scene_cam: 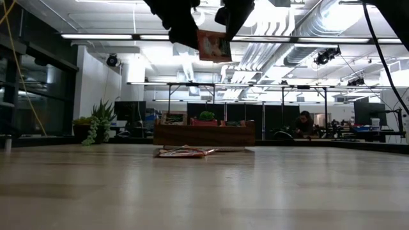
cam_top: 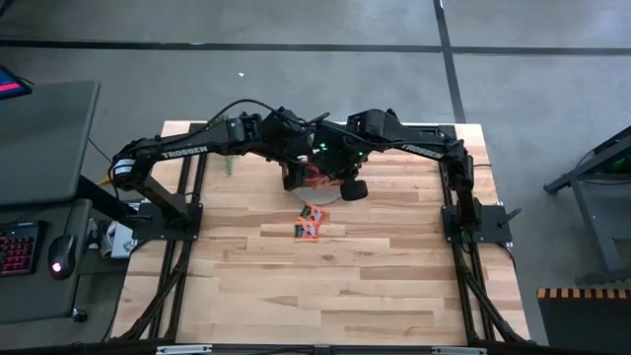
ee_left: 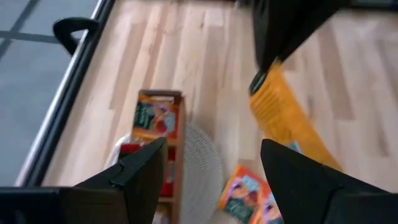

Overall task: Pick & Place Tea
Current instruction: Put the orange tea bag in the right section of the wooden organizer

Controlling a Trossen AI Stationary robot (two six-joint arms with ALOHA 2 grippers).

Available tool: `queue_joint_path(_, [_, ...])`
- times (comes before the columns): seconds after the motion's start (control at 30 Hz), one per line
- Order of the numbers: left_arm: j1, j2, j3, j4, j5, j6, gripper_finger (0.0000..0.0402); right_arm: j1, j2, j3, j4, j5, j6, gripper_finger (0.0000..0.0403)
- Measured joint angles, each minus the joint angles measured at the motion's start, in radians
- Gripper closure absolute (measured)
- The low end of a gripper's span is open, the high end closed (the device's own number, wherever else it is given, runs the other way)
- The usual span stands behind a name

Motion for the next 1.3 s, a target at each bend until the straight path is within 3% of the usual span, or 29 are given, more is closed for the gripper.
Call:
queue_joint_path(0.4, [0.000,0.020,0.000,0.026,-0.100,0.043,0.0144,0.000,-0.028,0.002,0.011,-0.004,-0.026,0.0403])
queue_joint_path(0.77, [0.000,0.066,-0.001,0.057,-0.051,-0.018,0.0144,-0.010,-0.026,0.002,-0.016,0.036,-0.028,0.0403])
queue_joint_path(1.1, [-0.001,0.066,-0.001,0.050,0.221,-0.058,0.0144,-0.023,-0.026,0.002,-0.017,0.010,-0.040,0.0403])
queue_joint_path(1.3, [-0.001,0.066,-0.001,0.048,0.262,-0.065,0.0144,-0.032,-0.025,0.002,-0.017,-0.004,-0.044,0.0403])
